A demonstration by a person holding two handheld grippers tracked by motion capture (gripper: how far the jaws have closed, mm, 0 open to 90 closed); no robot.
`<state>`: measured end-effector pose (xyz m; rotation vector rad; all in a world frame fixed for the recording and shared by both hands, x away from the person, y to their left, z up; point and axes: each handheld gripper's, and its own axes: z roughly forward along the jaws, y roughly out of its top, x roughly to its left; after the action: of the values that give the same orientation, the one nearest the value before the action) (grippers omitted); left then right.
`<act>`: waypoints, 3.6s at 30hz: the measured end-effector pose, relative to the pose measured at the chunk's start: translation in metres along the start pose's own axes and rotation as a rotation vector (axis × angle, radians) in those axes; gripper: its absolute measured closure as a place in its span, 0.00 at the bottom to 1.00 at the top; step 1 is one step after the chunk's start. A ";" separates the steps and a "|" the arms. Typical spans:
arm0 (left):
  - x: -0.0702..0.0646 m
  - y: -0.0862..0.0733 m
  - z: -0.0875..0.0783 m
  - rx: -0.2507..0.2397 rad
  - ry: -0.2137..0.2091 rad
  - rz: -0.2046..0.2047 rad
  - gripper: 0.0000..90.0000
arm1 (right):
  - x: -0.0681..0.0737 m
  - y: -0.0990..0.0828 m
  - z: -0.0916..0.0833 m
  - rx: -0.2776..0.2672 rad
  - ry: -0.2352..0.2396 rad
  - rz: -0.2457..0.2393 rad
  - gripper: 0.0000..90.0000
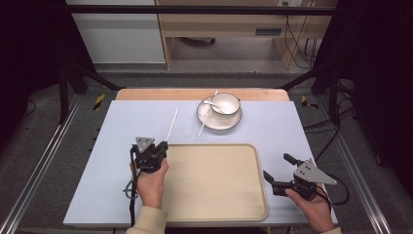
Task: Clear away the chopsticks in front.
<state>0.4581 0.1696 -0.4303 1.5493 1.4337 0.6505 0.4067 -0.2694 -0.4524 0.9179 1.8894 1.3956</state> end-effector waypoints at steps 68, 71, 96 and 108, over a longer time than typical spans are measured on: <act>0.004 -0.091 -0.063 0.070 0.175 0.000 0.83 | 0.003 -0.001 0.002 0.014 0.018 -0.006 0.07; 0.001 -0.083 -0.059 0.071 0.151 0.035 0.78 | 0.003 -0.001 0.002 0.017 0.017 -0.008 0.07; -0.026 0.017 0.024 0.000 -0.116 0.253 0.36 | 0.002 -0.003 0.001 0.023 0.010 -0.044 0.06; -0.050 0.063 0.061 0.038 -0.242 0.411 0.27 | -0.002 -0.003 -0.001 0.018 0.001 -0.042 0.04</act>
<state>0.5312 0.1107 -0.3941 1.9034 0.9604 0.6476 0.4060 -0.2720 -0.4549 0.8818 1.9134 1.3567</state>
